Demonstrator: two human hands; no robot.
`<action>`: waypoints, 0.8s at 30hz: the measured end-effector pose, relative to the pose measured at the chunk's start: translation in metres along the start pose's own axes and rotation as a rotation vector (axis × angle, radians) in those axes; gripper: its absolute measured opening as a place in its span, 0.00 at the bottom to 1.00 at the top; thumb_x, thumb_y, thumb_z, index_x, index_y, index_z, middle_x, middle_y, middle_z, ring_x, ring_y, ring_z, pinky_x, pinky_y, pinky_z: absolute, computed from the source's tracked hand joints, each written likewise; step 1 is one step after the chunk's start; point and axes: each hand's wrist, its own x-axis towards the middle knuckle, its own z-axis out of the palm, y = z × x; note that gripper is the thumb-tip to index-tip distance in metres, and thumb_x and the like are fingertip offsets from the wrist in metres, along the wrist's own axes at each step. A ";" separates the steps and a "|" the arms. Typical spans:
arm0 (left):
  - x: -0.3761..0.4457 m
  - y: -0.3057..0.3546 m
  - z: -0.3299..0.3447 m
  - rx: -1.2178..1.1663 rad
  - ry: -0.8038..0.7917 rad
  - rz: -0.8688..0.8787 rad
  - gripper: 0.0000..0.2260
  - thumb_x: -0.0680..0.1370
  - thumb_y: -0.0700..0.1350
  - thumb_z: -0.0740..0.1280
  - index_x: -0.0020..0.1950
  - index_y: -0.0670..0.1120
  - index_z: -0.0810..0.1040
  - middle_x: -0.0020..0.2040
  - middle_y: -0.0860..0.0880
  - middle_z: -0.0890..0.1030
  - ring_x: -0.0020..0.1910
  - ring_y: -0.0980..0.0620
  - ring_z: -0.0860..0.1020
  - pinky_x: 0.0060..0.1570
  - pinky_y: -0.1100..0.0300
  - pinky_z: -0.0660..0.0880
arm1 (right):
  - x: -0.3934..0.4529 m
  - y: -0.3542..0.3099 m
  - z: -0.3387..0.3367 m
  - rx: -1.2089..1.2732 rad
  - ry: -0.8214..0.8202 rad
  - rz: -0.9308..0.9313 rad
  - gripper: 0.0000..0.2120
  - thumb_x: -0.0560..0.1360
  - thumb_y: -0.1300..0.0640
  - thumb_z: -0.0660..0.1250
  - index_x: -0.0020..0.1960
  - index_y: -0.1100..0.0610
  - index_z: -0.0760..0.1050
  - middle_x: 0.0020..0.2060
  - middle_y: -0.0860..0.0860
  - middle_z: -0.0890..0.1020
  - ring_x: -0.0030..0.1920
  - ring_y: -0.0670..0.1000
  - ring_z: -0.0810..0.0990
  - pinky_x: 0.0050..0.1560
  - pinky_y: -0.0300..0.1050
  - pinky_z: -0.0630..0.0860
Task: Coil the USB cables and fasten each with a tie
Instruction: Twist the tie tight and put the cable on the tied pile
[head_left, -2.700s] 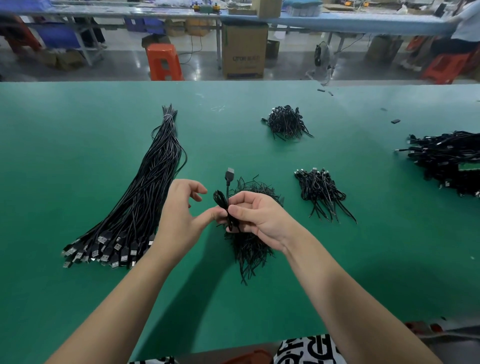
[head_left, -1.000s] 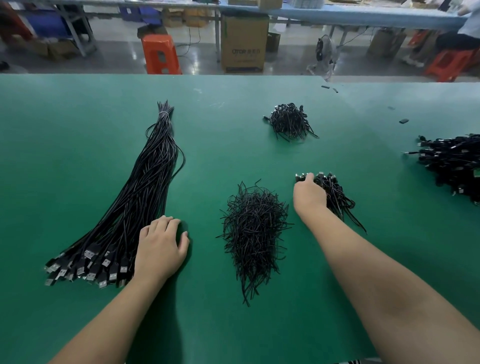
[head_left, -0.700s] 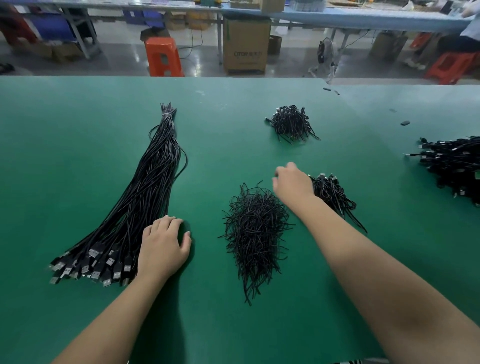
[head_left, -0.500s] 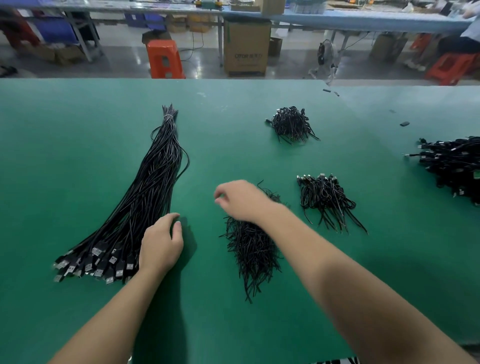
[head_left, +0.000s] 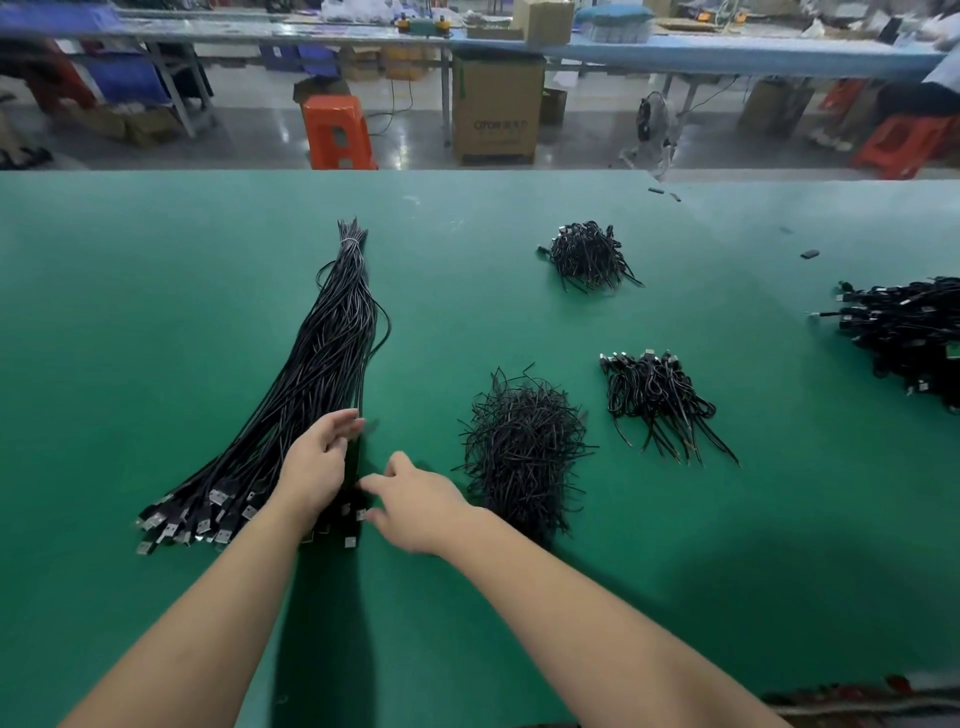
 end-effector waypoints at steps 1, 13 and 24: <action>0.000 0.000 -0.002 -0.052 -0.007 -0.010 0.19 0.83 0.30 0.54 0.66 0.46 0.75 0.58 0.52 0.82 0.65 0.54 0.76 0.70 0.58 0.67 | 0.000 -0.001 0.001 -0.006 0.015 0.004 0.20 0.83 0.47 0.59 0.74 0.51 0.66 0.64 0.58 0.67 0.55 0.65 0.78 0.52 0.57 0.75; 0.000 0.001 -0.004 -0.284 0.005 -0.034 0.17 0.82 0.29 0.54 0.62 0.45 0.75 0.58 0.47 0.82 0.61 0.53 0.79 0.67 0.56 0.71 | -0.001 -0.008 0.001 0.017 0.106 0.067 0.18 0.83 0.45 0.57 0.66 0.56 0.71 0.58 0.56 0.73 0.53 0.62 0.79 0.52 0.56 0.76; 0.004 -0.007 -0.004 -0.273 0.008 -0.044 0.18 0.81 0.31 0.58 0.57 0.51 0.79 0.53 0.52 0.85 0.58 0.57 0.81 0.64 0.58 0.72 | 0.009 -0.014 0.001 0.268 0.130 0.164 0.20 0.77 0.64 0.62 0.67 0.52 0.72 0.56 0.58 0.81 0.55 0.61 0.78 0.47 0.49 0.74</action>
